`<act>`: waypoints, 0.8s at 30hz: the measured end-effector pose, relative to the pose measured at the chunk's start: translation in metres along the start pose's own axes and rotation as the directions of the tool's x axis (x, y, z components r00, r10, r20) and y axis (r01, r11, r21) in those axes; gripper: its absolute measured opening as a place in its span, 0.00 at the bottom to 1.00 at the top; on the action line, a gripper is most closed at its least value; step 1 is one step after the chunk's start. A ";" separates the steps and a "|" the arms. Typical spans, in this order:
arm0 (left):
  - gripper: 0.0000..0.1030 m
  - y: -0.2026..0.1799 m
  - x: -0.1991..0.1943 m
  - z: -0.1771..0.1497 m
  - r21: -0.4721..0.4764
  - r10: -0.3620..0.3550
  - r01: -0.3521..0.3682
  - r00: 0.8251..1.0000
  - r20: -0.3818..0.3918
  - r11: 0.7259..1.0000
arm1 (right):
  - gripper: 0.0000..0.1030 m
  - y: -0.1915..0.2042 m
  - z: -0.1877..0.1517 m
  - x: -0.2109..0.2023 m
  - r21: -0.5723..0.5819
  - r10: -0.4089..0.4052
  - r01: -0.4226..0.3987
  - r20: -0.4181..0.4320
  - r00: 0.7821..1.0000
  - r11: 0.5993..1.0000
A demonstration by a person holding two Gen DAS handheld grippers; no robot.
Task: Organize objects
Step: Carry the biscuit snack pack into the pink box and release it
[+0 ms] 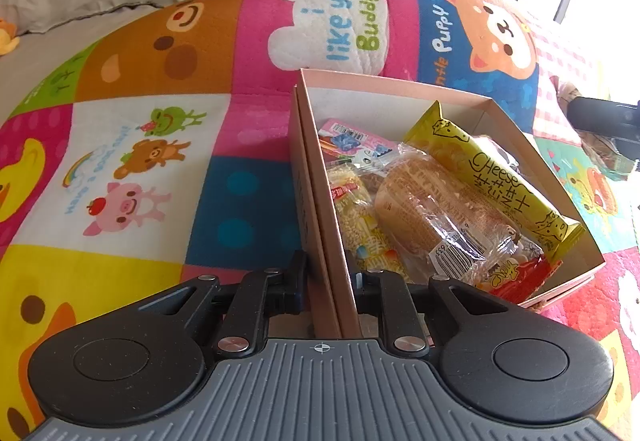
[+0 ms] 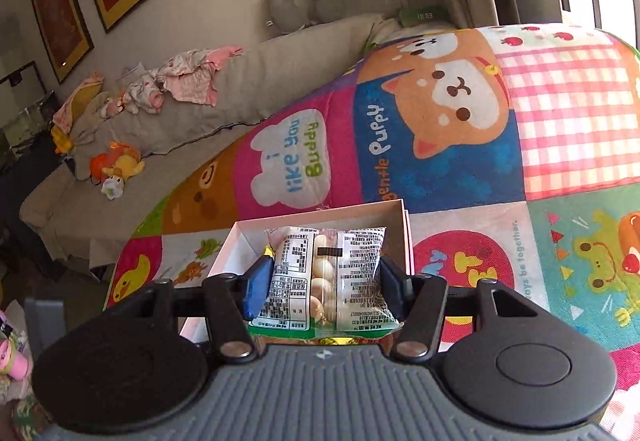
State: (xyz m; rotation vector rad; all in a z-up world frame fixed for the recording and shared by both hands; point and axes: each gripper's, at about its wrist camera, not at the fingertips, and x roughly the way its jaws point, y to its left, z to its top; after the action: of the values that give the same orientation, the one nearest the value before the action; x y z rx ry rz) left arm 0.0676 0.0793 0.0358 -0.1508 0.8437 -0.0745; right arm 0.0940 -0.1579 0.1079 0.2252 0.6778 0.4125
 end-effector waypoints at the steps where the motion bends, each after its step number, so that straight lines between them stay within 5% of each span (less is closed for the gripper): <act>1: 0.19 0.000 0.000 0.000 -0.001 -0.002 0.002 1.000 0.001 1.000 | 0.56 -0.005 0.001 0.005 0.023 0.006 -0.006 -0.009 1.000 1.000; 9: 0.18 -0.004 0.004 0.004 0.000 -0.006 0.006 1.000 0.003 1.000 | 0.60 -0.032 -0.012 0.012 0.089 0.009 -0.004 -0.048 0.999 0.996; 17: 0.18 -0.017 0.012 0.007 0.007 -0.012 0.012 1.000 0.003 1.000 | 0.60 -0.034 -0.021 -0.008 0.010 -0.033 0.033 -0.001 0.999 0.999; 24: 0.27 -0.023 0.013 0.002 0.084 0.041 -0.051 0.993 0.109 0.995 | 0.77 -0.024 -0.052 -0.039 -0.173 -0.045 0.051 0.037 0.998 0.984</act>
State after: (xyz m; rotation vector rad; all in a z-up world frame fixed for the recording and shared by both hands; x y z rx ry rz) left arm 0.0776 0.0554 0.0314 -0.0530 0.7351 -0.0593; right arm 0.0400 -0.1929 0.0818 0.0495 0.6102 0.4185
